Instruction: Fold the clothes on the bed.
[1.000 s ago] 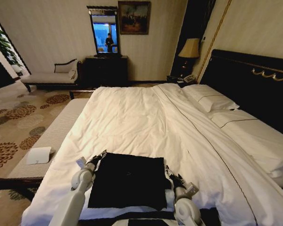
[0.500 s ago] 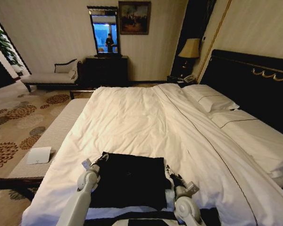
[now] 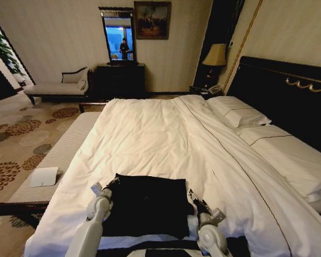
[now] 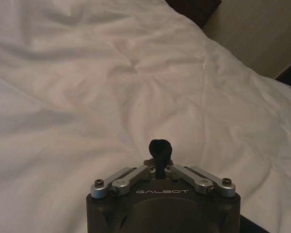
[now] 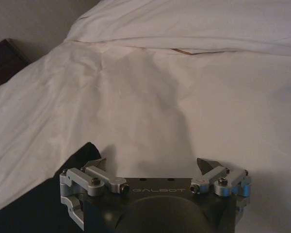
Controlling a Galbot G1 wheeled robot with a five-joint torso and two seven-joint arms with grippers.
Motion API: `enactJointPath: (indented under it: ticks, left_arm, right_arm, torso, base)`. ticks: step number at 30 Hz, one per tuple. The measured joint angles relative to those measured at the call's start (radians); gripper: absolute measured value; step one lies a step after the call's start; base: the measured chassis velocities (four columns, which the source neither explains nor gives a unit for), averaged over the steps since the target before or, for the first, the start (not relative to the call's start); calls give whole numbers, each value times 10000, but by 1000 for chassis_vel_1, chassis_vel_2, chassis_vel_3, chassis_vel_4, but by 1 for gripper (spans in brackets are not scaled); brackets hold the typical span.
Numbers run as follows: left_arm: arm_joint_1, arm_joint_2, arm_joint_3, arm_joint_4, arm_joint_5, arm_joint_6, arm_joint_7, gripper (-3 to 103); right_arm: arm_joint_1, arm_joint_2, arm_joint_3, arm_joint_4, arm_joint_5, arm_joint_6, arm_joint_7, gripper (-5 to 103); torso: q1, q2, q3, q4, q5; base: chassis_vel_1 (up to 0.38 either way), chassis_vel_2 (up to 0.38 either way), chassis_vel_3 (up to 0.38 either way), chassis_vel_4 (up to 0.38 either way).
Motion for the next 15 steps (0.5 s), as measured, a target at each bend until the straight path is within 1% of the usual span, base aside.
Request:
enactJointPath:
  ticks: [2, 4, 5, 9, 11, 12, 15]
  left_arm:
    - [31, 52, -75, -63, -13, -3, -4, 2]
    - [32, 66, -116, -64, -26, -24, -5, 2]
    - [32, 66, -116, -64, -26, -24, -5, 2]
    - [-102, -43, -187, 107, -37, -96, 7, 2]
    - [-116, -58, -191, 115, -39, -98, 7, 2]
    - [-156, -99, -195, 128, -44, -102, 9, 2]
    - [-179, -115, -190, 138, -44, -108, 12, 2]
  right_arm:
    - [62, -114, 8, -28, 489, -39, -215, 100]
    - [117, -191, 12, -127, 685, -16, -618, 100]
    - [117, -191, 12, -127, 685, -16, -618, 100]
    - [510, -464, 28, -508, 1410, -42, -2363, 100]
    - [552, -495, 29, -543, 1473, -84, -2509, 100]
    - [718, -620, 20, -712, 1637, -236, -3061, 100]
    - [1053, -765, -40, -1217, 1661, -330, -3956, 100]
  torso:
    - [0, 0, 0, 0, 1]
    - [0, 1, 0, 0, 0]
    - [0, 1, 0, 0, 0]
    - [0, 1, 0, 1, 1]
    - [0, 1, 0, 1, 0]
    - [1, 1, 0, 1, 1]
    - [0, 1, 0, 1, 3]
  base:
    - [0, 0, 0, 0]
    - [0, 0, 0, 0]
    - [0, 0, 0, 0]
    - [0, 0, 0, 0]
    - [0, 0, 0, 0]
    - [0, 0, 0, 0]
    - [0, 0, 0, 0]
